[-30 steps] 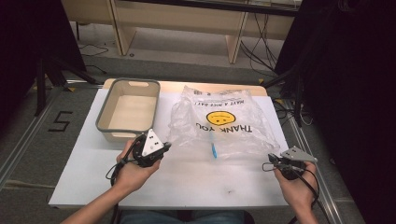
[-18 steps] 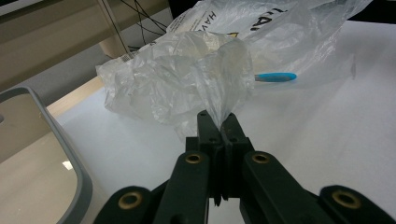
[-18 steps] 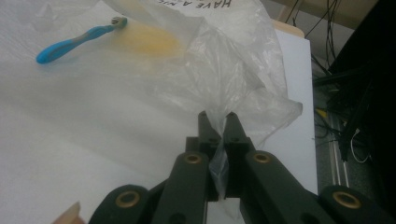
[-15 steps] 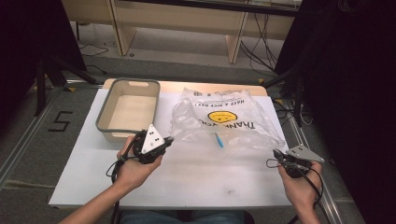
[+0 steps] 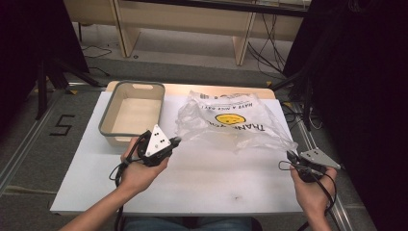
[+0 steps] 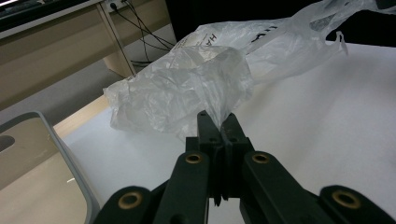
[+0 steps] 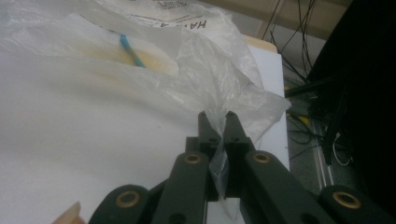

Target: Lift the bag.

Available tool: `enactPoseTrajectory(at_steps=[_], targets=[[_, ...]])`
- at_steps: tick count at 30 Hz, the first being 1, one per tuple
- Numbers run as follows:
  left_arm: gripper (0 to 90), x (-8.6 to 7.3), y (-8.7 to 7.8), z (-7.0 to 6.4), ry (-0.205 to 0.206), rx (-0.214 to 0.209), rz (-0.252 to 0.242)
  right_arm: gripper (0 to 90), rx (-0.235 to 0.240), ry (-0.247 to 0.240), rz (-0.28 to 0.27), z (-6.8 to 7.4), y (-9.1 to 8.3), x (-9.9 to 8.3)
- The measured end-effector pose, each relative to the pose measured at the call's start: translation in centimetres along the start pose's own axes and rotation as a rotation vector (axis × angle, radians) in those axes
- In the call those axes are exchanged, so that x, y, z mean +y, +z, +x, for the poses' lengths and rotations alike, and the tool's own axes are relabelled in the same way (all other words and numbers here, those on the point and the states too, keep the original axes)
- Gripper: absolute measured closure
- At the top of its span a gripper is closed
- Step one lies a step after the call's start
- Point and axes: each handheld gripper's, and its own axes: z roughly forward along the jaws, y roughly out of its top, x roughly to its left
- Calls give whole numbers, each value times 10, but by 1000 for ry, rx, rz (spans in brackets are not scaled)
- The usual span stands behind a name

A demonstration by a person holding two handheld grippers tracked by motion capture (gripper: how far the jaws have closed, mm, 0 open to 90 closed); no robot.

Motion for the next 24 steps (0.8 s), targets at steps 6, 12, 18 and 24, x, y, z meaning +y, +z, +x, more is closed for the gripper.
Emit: enactPoseTrajectory(at_steps=[6, 12, 18, 24], targets=[[894, 3, -3, 2, -4, 7, -14, 899, -18, 4, -32, -1, -3, 4], [894, 5, -5, 3, -3, 14, -32, 899, -25, 5, -65, 0, -7, 9], [894, 9, -8, 3, -3, 15, -59, 899, -40, 7, -103, -1, -13, 15], [894, 12, -10, 5, 0, 14, -80, 899, -42, 6, -130, -1, -17, 21]])
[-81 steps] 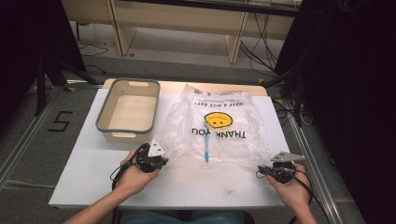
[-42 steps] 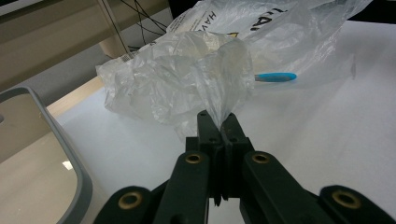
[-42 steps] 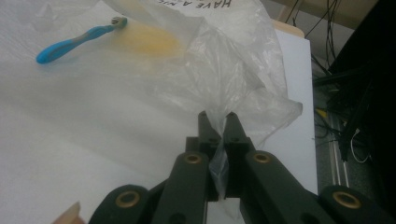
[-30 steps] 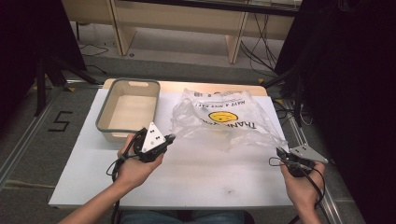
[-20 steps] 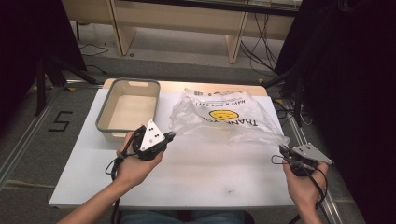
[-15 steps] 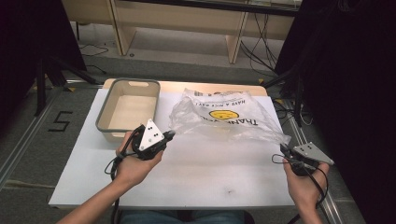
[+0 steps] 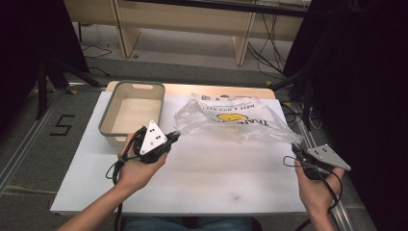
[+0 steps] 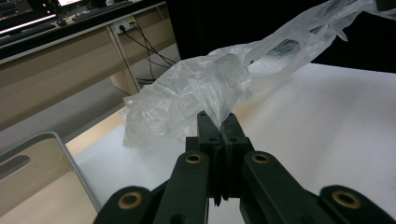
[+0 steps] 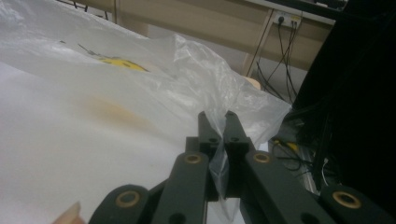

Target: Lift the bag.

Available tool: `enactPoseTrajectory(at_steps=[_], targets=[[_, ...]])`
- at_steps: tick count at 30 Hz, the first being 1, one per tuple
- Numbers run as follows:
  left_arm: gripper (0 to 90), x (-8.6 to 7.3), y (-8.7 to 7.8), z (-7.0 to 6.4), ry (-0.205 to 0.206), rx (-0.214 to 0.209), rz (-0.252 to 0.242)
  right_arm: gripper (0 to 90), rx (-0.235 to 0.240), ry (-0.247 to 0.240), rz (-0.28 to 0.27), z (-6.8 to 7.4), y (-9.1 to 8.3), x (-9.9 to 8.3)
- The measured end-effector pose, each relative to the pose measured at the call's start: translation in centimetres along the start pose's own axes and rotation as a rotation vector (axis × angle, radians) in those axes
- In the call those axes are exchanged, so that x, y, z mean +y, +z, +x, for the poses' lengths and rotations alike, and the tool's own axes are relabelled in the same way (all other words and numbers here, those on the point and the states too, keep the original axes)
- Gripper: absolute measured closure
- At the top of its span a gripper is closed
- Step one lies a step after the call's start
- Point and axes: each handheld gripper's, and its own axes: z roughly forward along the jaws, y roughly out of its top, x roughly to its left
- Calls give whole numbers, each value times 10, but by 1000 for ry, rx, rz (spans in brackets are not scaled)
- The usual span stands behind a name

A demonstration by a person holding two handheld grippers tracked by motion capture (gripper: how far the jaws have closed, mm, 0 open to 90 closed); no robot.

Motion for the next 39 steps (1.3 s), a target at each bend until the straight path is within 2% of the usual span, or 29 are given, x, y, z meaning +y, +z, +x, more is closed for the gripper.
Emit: enactPoseTrajectory(at_steps=[5, 12, 23, 39], targets=[[894, 4, -3, 1, -12, -8, -24, 899, 1, -6, -21, 1, -2, 6], [894, 12, -7, -1, -3, -21, -52, 899, 2, -3, -43, 1, -1, 12], [894, 21, -13, -1, 5, -16, -89, 899, -10, 4, -76, -1, -4, 21], [894, 32, -19, -1, 13, -8, -133, 899, -14, 7, -93, -1, -4, 25]])
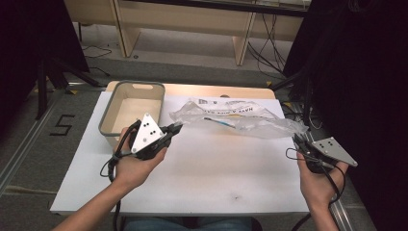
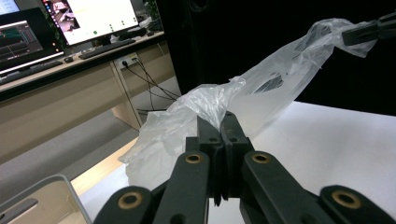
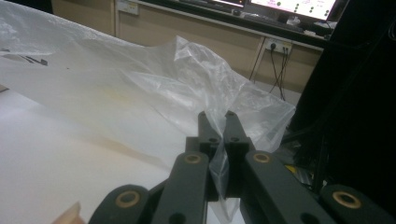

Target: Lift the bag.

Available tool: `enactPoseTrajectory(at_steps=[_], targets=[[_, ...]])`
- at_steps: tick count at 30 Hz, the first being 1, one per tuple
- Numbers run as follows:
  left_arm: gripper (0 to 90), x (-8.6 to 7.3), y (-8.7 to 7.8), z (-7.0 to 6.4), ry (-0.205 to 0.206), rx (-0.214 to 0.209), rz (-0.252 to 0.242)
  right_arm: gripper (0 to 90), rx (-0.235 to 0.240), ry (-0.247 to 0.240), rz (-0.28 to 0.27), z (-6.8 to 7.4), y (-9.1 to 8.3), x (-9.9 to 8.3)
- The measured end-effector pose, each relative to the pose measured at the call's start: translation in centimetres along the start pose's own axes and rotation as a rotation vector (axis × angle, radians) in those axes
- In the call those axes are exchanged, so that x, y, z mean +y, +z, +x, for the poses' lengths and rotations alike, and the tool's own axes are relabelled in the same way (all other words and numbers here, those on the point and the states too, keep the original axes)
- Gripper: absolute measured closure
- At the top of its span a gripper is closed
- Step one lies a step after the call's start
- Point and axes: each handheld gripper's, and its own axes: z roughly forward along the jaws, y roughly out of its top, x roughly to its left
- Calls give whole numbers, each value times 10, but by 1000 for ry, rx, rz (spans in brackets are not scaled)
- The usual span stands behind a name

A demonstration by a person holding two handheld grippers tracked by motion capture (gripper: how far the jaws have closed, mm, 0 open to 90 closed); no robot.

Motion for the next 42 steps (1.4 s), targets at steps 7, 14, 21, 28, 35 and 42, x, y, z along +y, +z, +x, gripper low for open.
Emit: enactPoseTrajectory(at_steps=[7, 14, 21, 28, 35, 42], targets=[[894, 9, -3, -3, 8, -7, -30, 899, -5, 1, -18, 0, -2, 4], [894, 16, -4, -4, 8, -9, -54, 899, -8, 5, -33, 0, -4, 8], [894, 20, -8, -7, 15, -15, -73, 899, -11, 6, -41, -1, -5, 10], [894, 25, -12, -10, 26, -21, -87, 899, -12, 6, -47, -1, -5, 11], [894, 27, -13, -10, 24, -17, -102, 899, -13, 6, -49, -1, -5, 11], [894, 31, -16, -12, 28, -18, -125, 899, -13, 7, -54, 0, -6, 12]])
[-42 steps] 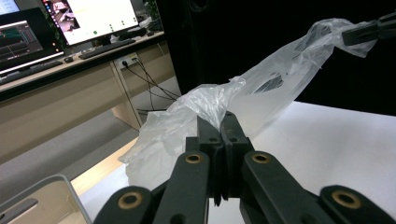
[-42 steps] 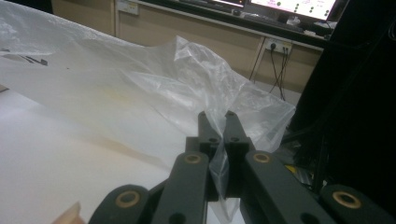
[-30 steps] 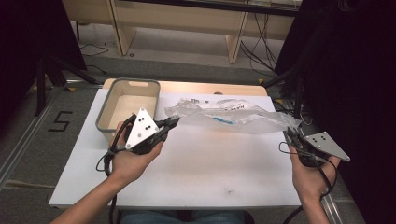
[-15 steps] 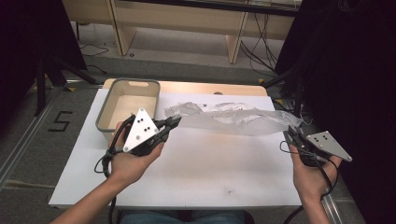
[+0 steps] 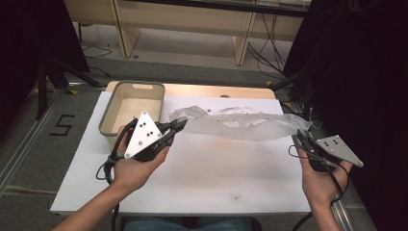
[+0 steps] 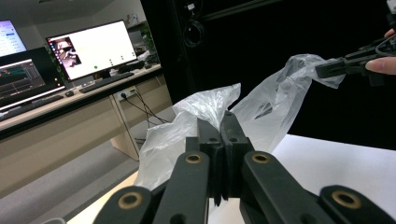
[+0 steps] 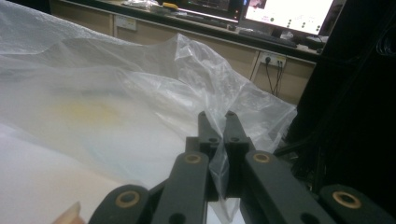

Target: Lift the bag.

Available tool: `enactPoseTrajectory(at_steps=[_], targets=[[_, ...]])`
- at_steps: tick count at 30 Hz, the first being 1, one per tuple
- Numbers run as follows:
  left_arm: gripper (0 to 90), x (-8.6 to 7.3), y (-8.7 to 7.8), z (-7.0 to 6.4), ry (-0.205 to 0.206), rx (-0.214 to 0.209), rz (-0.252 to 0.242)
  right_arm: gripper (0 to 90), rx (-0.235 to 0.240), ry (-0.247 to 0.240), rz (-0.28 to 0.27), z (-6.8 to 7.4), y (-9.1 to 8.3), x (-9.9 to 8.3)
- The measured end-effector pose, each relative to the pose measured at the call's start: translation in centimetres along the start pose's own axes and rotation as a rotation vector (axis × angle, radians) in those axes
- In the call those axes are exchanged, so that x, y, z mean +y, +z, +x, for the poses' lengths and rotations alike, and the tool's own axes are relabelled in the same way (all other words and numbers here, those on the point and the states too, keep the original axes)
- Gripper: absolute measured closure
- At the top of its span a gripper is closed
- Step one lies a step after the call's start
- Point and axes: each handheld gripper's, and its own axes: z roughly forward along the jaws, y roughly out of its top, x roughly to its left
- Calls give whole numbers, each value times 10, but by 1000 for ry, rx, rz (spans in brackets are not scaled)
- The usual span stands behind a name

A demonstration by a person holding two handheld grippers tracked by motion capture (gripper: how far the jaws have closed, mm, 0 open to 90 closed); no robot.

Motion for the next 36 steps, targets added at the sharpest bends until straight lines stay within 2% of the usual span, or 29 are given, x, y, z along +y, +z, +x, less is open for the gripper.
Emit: enactPoseTrajectory(at_steps=[10, 15, 25, 36], targets=[[894, 8, -1, 1, 1, 4, -24, 899, -1, -2, -23, 1, -1, 4], [894, 7, 3, 7, -4, 19, -22, 899, -2, 0, -22, 1, 1, 6], [894, -8, 24, 32, -30, 80, 22, 899, -5, 7, -33, 2, 16, 13], [894, -21, 63, 67, -62, 143, 91, 899, -12, 22, -32, 6, 56, 26]])
